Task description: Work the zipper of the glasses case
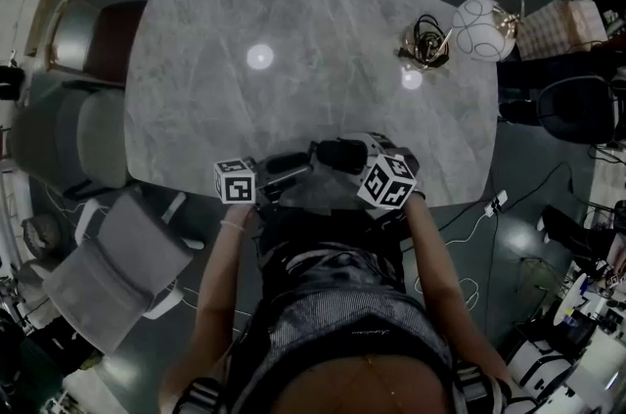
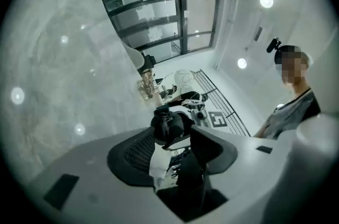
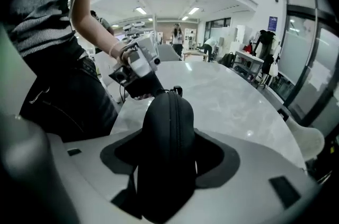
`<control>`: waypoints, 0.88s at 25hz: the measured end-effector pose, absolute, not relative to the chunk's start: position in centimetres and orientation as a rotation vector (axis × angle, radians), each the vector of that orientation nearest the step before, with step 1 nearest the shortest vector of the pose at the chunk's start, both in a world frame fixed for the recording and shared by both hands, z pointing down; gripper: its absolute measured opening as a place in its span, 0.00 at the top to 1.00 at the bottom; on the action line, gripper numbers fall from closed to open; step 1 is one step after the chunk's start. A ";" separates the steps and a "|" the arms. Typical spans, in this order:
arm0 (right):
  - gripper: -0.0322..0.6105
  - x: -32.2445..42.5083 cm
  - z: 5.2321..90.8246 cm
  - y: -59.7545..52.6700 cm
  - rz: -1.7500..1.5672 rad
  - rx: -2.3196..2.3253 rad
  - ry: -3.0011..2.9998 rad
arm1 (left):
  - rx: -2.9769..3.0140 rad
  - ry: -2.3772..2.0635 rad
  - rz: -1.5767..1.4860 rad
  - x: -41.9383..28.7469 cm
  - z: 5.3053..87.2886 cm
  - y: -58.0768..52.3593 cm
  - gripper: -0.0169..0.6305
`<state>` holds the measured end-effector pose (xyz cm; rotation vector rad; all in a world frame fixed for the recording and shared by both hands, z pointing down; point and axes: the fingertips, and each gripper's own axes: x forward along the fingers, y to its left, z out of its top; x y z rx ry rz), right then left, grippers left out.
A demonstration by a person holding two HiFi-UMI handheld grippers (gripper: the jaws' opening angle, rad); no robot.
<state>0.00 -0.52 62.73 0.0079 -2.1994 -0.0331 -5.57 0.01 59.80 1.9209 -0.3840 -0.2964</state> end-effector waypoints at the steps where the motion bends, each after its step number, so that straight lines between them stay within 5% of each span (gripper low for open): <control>1: 0.46 0.0 62.6 -0.6 -0.019 0.024 -2.204 | 1.903 -0.435 -0.293 -5.9 60.6 -0.3 0.65; 14: 0.46 -0.4 61.4 -0.5 0.405 0.071 -2.257 | 1.903 -0.287 -0.290 -3.5 59.4 -0.2 0.67; 22: 0.46 -0.4 60.7 0.0 0.273 0.036 -2.290 | 1.830 -0.285 -0.445 -4.4 58.7 -2.1 0.67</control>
